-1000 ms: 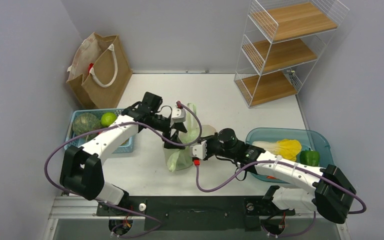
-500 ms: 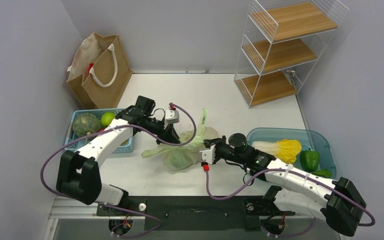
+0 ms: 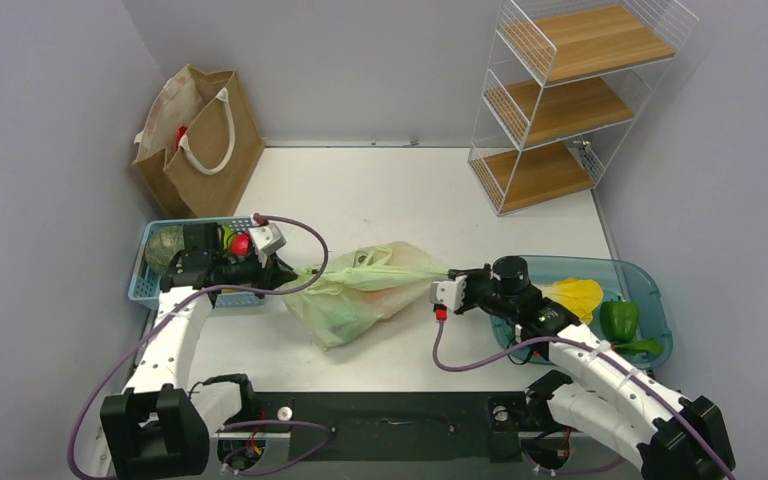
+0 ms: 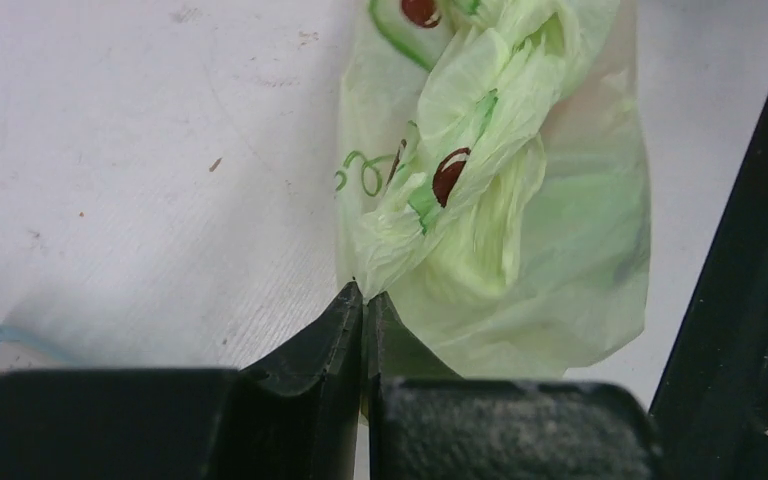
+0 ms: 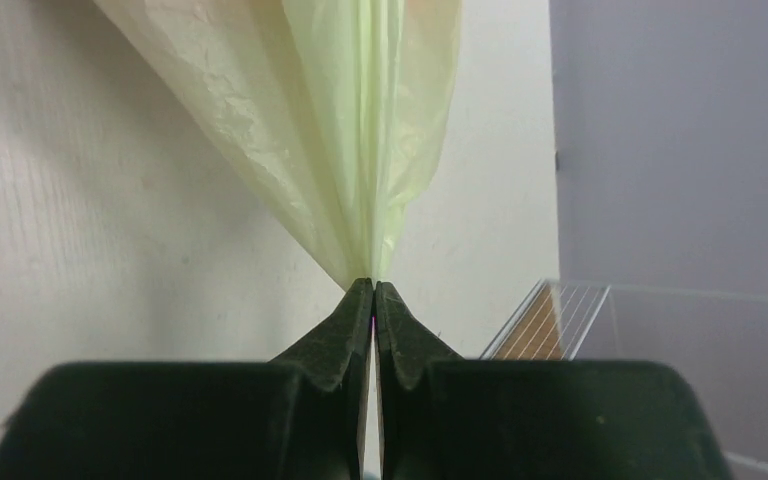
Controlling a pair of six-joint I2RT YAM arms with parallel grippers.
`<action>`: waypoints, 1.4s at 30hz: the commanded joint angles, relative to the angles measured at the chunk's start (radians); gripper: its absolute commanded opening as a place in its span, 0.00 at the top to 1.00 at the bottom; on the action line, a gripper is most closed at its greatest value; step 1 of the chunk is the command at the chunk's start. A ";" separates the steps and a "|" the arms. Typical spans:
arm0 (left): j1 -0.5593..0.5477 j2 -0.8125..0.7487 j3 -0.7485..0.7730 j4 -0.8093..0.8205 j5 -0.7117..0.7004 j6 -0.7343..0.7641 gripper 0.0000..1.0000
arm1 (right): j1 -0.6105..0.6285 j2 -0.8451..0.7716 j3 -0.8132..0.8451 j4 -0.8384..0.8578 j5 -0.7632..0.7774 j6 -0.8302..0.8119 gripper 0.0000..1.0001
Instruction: Untie the knot of the grocery bags and take out the mixed food
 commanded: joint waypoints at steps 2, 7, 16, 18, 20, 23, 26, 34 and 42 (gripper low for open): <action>-0.037 -0.076 -0.032 0.226 -0.091 -0.087 1.00 | -0.094 0.026 0.102 -0.189 0.066 0.029 1.00; -0.266 -0.132 -0.099 0.449 -0.222 -0.212 1.00 | -0.009 0.122 0.324 -0.271 0.013 0.441 0.37; -0.404 -0.126 -0.124 0.528 -0.293 -0.249 1.00 | 0.164 0.298 0.422 -0.143 -0.024 0.831 0.36; -0.405 -0.134 -0.134 0.525 -0.301 -0.249 1.00 | 0.179 0.331 0.419 -0.121 -0.033 0.878 0.35; -0.406 -0.142 -0.148 0.525 -0.308 -0.255 1.00 | 0.203 0.357 0.404 -0.086 -0.024 0.913 0.31; -0.407 -0.156 -0.165 0.530 -0.307 -0.273 1.00 | 0.235 0.410 0.374 -0.030 0.023 0.937 0.28; -0.408 -0.173 -0.179 0.521 -0.316 -0.279 1.00 | 0.229 0.462 0.363 -0.014 0.055 0.938 0.56; -0.253 -0.264 -0.213 0.409 -0.295 -0.299 1.00 | 0.036 0.427 0.352 -0.149 0.084 0.784 1.00; -0.148 -0.348 -0.220 0.215 -0.231 -0.158 0.87 | 0.064 0.232 0.273 -0.073 0.088 0.732 1.00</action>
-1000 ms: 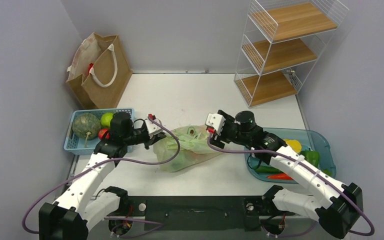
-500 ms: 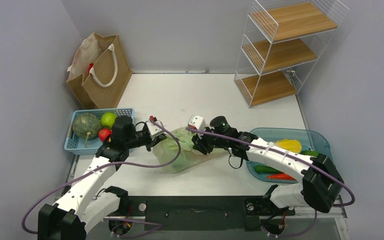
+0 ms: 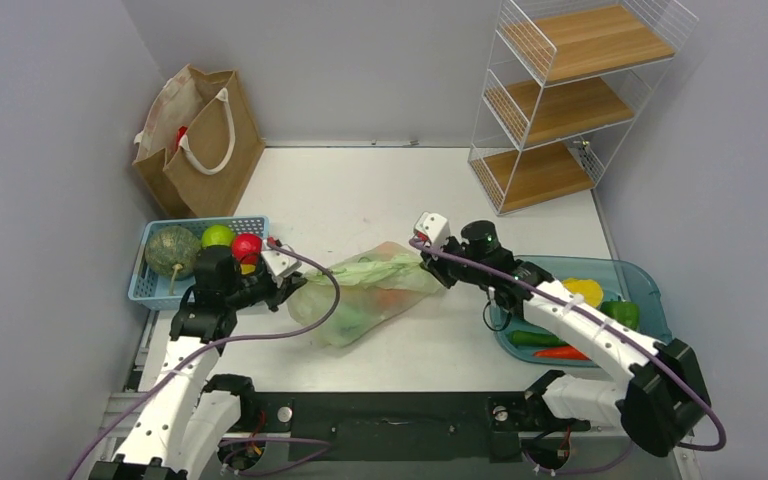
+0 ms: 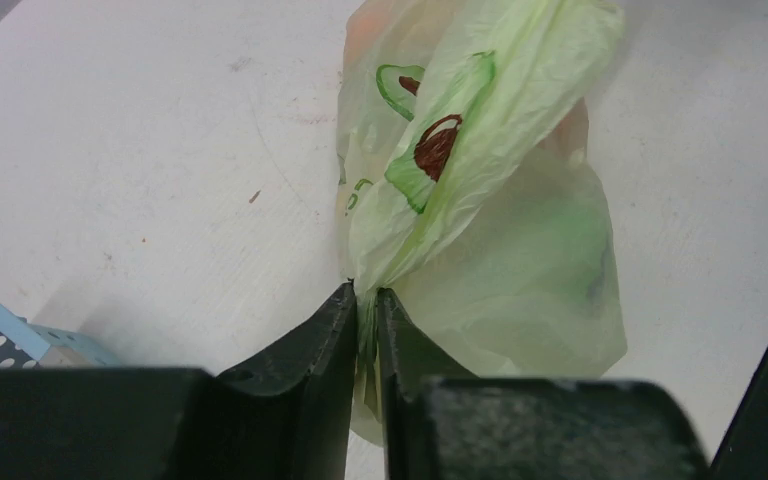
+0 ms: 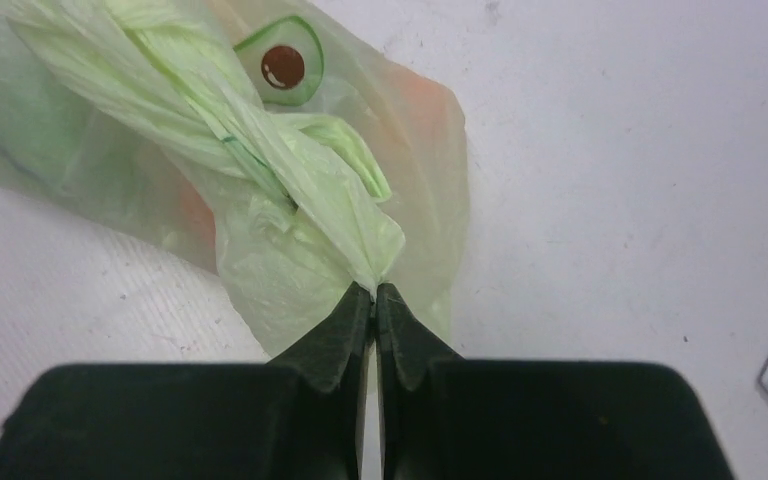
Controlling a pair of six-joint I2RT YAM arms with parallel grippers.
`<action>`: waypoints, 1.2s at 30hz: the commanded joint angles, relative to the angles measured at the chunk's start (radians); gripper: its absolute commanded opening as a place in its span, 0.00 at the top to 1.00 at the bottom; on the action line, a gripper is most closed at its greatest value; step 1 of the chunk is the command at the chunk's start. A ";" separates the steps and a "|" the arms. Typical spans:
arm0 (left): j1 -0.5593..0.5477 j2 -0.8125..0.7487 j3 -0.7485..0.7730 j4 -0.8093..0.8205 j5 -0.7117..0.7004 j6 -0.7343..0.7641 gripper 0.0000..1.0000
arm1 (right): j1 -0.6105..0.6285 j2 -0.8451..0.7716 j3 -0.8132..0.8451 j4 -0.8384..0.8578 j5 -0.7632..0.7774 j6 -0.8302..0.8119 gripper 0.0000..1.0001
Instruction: Untie the knot of the grocery bags and take out the mixed food
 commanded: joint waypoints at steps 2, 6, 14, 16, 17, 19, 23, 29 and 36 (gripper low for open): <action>0.025 -0.027 0.071 -0.115 0.084 0.044 0.55 | 0.089 -0.138 -0.074 0.062 0.068 -0.101 1.00; -0.070 0.097 0.281 -0.041 0.104 -0.159 0.30 | 0.145 -0.169 -0.087 0.128 0.107 -0.110 1.00; -0.306 0.317 0.373 0.006 -0.014 -0.219 0.26 | 0.146 -0.161 -0.012 0.126 0.133 -0.017 1.00; -0.339 0.347 0.363 0.031 -0.057 -0.212 0.25 | 0.145 -0.169 -0.013 0.132 0.141 -0.016 1.00; -0.350 0.380 0.364 0.029 -0.073 -0.210 0.24 | 0.145 -0.174 -0.017 0.134 0.144 -0.019 1.00; -0.353 0.435 0.374 -0.002 -0.112 -0.204 0.25 | 0.143 -0.189 -0.022 0.130 0.149 -0.031 1.00; -0.348 0.460 0.358 -0.113 -0.180 -0.098 0.26 | 0.102 -0.225 -0.040 0.095 0.157 -0.050 1.00; -0.257 0.367 0.226 -0.120 -0.289 0.009 0.43 | -0.013 -0.301 -0.076 0.004 0.120 -0.106 1.00; -0.037 0.306 0.259 -0.041 -0.087 -0.024 0.91 | -0.102 -0.298 -0.045 -0.020 0.088 -0.127 1.00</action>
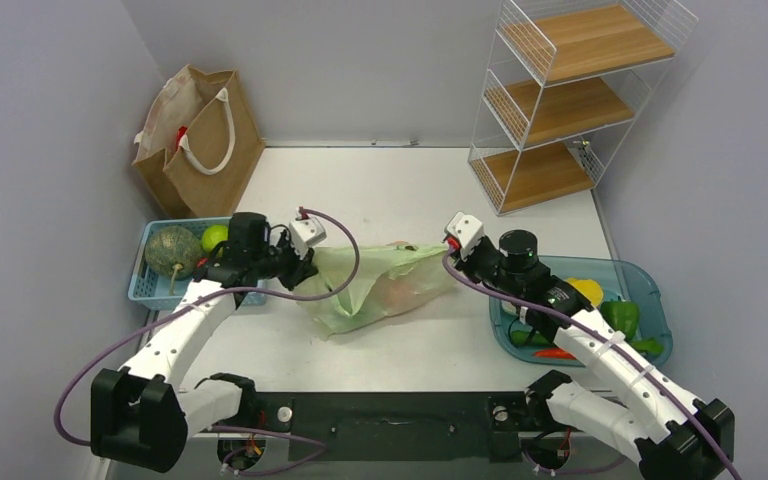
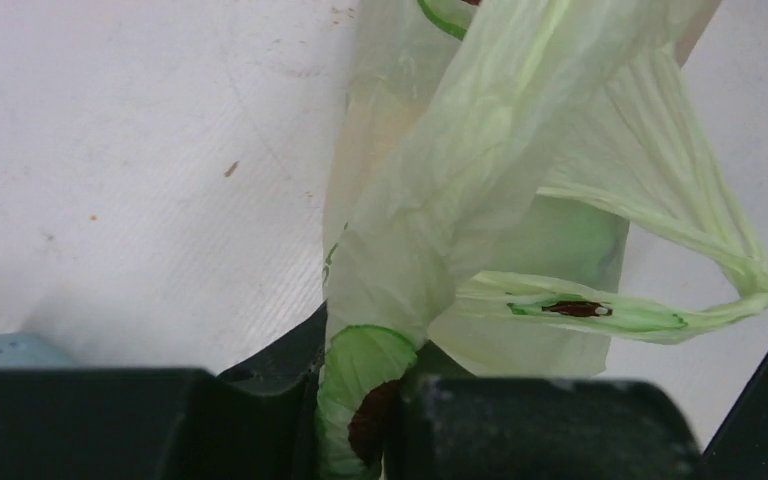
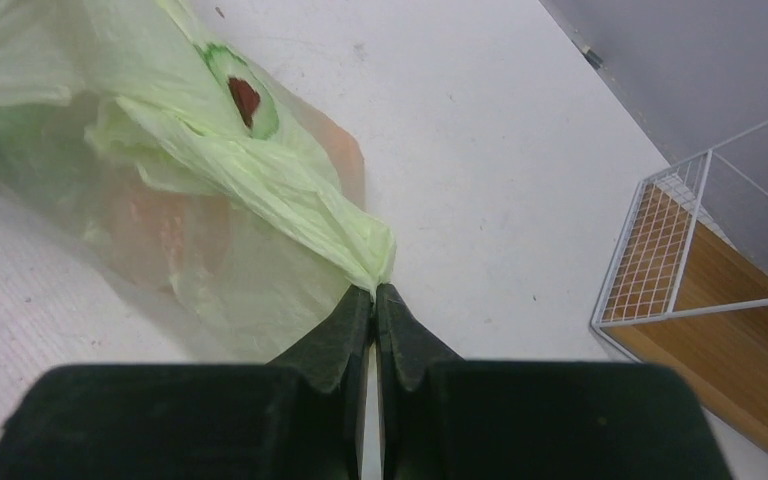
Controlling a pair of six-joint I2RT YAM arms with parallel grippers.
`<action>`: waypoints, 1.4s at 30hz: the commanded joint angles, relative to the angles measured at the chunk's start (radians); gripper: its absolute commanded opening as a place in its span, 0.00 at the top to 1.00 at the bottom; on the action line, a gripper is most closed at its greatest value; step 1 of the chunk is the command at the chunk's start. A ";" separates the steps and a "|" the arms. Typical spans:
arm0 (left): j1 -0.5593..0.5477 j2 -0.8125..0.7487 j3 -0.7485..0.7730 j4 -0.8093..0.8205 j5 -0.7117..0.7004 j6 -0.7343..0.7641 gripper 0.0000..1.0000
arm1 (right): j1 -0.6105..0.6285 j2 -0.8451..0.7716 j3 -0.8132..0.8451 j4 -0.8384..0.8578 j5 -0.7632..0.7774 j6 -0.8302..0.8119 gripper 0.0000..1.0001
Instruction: Untie the knot of the grocery bags and take out the mixed food
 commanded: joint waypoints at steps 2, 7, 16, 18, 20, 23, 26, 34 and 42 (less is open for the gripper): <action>0.179 -0.055 0.079 0.109 0.214 -0.050 0.97 | -0.089 0.036 0.088 -0.001 -0.027 0.012 1.00; 0.231 0.037 0.258 0.042 0.437 -0.190 1.00 | -0.118 0.084 0.182 -0.030 -0.133 0.067 1.00; 0.223 -0.103 0.155 0.063 0.320 -0.126 0.26 | -0.103 0.223 0.212 -0.062 -0.227 0.241 1.00; 0.183 -0.145 0.148 -0.019 0.302 0.009 0.25 | -0.102 0.247 0.206 -0.062 -0.239 0.308 1.00; 0.129 -0.172 0.130 -0.061 0.259 0.089 0.25 | -0.102 0.259 0.195 -0.052 -0.246 0.348 1.00; 0.040 -0.200 0.093 -0.026 0.191 0.117 0.24 | -0.102 0.258 0.179 -0.040 -0.243 0.357 1.00; -0.027 -0.197 0.085 0.052 0.129 0.105 0.24 | -0.102 0.248 0.187 -0.050 -0.229 0.358 0.87; -0.116 -0.137 0.154 -0.015 0.147 0.213 0.20 | 0.037 0.266 0.265 -0.027 -0.077 0.177 0.35; -0.115 -0.239 0.188 -0.243 0.260 0.388 0.19 | 0.027 0.421 0.428 -0.016 -0.059 0.218 0.31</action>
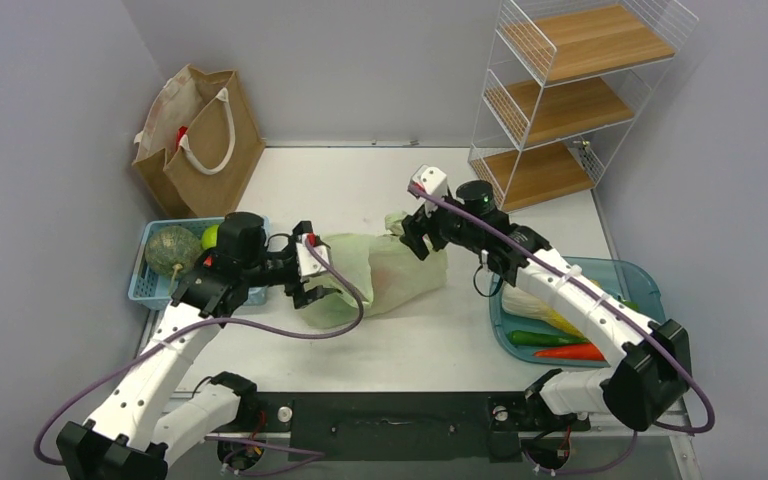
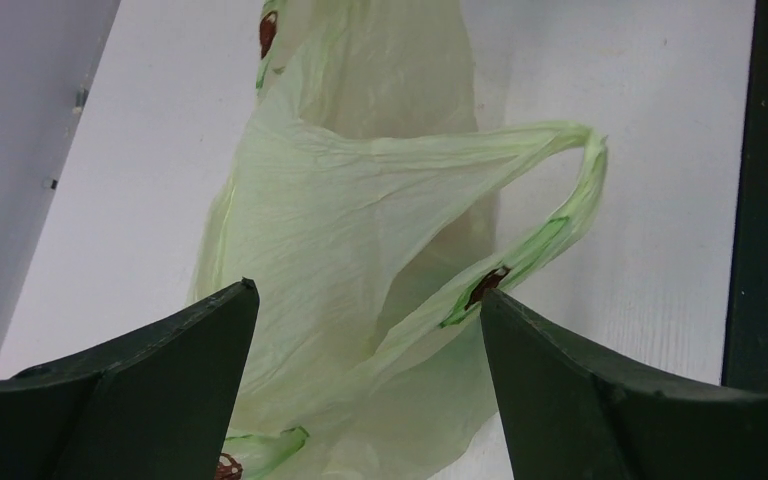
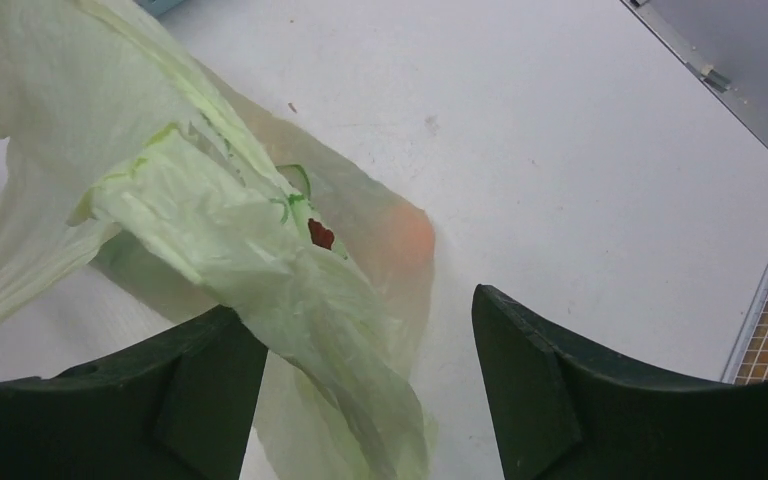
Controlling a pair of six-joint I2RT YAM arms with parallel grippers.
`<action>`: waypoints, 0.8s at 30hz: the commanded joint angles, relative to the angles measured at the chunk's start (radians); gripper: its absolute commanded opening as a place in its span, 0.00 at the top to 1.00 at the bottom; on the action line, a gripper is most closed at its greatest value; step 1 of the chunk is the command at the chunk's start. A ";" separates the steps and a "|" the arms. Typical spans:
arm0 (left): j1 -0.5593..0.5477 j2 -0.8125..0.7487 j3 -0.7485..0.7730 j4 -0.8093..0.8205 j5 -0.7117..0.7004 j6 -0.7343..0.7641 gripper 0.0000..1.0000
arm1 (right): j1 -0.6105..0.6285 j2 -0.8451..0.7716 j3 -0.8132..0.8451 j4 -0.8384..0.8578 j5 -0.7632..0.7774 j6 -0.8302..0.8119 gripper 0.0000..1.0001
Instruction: Untie the knot of the grocery bags and take out the mixed food
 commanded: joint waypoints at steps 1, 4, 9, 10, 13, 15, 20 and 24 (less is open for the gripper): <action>-0.005 -0.060 0.074 -0.170 0.101 0.151 0.19 | -0.015 0.077 0.099 0.032 0.019 -0.006 0.31; -0.010 -0.048 0.094 -0.221 0.097 0.174 0.19 | -0.004 0.121 0.150 0.020 -0.005 -0.037 0.33; -0.073 -0.006 0.100 -0.152 -0.027 0.134 0.19 | -0.004 0.158 0.213 -0.007 -0.030 -0.023 0.75; -0.110 0.021 0.108 -0.150 -0.057 0.131 0.19 | -0.004 0.156 0.216 -0.009 -0.028 -0.016 0.86; -0.185 0.082 0.127 -0.232 -0.135 0.210 0.18 | -0.013 0.136 0.219 -0.010 -0.015 0.007 1.00; -0.213 0.073 0.103 -0.233 -0.157 0.228 0.18 | -0.022 0.123 0.217 -0.009 -0.010 0.036 1.00; -0.330 0.030 -0.053 -0.016 -0.351 0.255 0.18 | -0.032 0.090 0.213 -0.010 -0.005 0.103 1.00; -0.370 0.048 -0.079 -0.038 -0.405 0.295 0.38 | -0.062 0.082 0.231 -0.005 -0.002 0.169 1.00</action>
